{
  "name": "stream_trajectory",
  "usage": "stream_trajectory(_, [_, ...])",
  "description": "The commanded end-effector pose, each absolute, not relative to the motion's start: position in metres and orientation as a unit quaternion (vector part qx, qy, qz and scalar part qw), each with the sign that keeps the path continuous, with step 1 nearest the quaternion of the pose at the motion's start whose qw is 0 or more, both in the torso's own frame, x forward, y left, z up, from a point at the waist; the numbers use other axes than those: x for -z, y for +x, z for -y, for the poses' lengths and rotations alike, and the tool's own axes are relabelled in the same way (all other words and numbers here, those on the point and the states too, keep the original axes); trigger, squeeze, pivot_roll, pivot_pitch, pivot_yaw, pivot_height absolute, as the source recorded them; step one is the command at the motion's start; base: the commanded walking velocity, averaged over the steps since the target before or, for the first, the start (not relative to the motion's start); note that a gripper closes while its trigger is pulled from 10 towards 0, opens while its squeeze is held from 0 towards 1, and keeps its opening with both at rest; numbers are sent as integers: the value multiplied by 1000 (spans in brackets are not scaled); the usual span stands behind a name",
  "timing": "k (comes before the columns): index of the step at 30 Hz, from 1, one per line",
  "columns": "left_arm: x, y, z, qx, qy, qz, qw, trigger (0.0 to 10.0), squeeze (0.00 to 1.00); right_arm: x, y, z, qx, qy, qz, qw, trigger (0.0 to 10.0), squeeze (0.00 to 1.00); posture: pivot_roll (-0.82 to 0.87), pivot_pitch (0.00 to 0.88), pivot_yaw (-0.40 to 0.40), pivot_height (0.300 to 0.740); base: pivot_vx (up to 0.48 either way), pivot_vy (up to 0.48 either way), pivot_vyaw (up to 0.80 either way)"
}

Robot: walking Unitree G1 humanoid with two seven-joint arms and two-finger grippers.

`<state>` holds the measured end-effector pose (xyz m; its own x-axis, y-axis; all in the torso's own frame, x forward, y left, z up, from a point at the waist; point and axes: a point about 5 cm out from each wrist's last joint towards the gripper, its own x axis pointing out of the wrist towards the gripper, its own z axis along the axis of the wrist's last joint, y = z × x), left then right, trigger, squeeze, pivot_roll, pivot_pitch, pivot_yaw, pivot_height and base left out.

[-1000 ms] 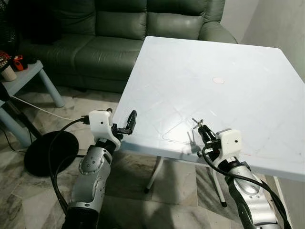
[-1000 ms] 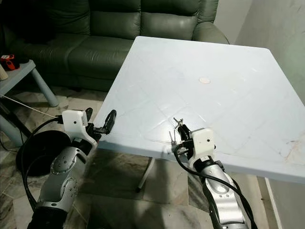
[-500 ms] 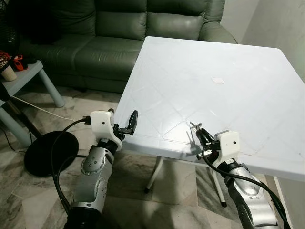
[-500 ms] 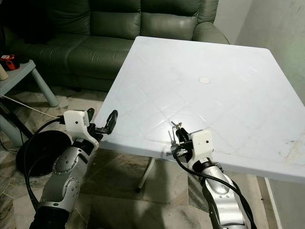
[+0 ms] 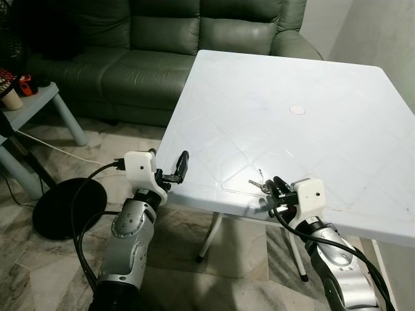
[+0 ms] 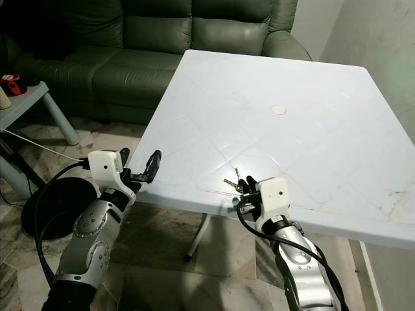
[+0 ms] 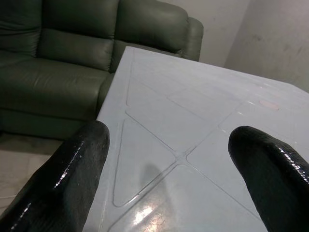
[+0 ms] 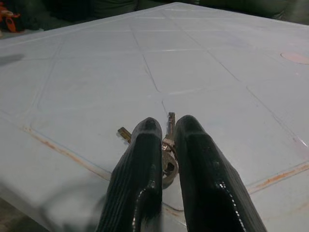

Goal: Hang keys on a hook

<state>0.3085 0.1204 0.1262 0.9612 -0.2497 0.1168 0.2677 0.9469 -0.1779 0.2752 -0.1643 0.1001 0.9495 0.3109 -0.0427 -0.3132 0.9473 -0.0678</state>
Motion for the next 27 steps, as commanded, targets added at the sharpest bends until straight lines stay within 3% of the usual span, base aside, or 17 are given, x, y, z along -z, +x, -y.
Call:
stream_trajectory(1, [-127,310,-119,136,-96,49,985,10000,0,-102,275,164,-154,-36,-16,987,10000,0,-60,55,-33,732,0,0,0])
stream_trajectory(2, [-127,310,-119,136,-96,49,985,10000,0,-103,274,162,-152,-31,-16,988,10000,0,-59,55,-33,732,0,0,0])
stream_trajectory(3, [-128,310,-118,137,-96,49,985,10000,0,-103,274,159,-161,-13,-15,987,10000,600,-59,55,-33,732,0,0,0])
stream_trajectory(4, [-128,310,-118,137,-97,49,985,10000,0,-104,274,159,-162,-13,-12,987,10000,980,-59,57,-33,732,0,0,0])
stream_trajectory(5, [-128,310,-118,137,-97,50,985,10000,0,-104,274,159,-156,-22,-9,987,10000,1000,-59,57,-33,732,0,0,0])
stream_trajectory(13, [-129,311,-119,134,-99,50,985,10000,0,-105,279,161,-109,-52,-25,992,10000,1000,-56,67,-36,732,0,0,0])
stream_trajectory(14, [-129,311,-120,133,-99,51,985,10000,0,-103,281,160,-107,-56,-37,992,10000,0,-56,67,-36,732,0,0,0])
stream_trajectory(27, [-129,310,-123,124,-101,52,986,10000,0,-98,286,152,-77,-66,-79,992,10000,0,-47,85,-41,732,0,0,0])
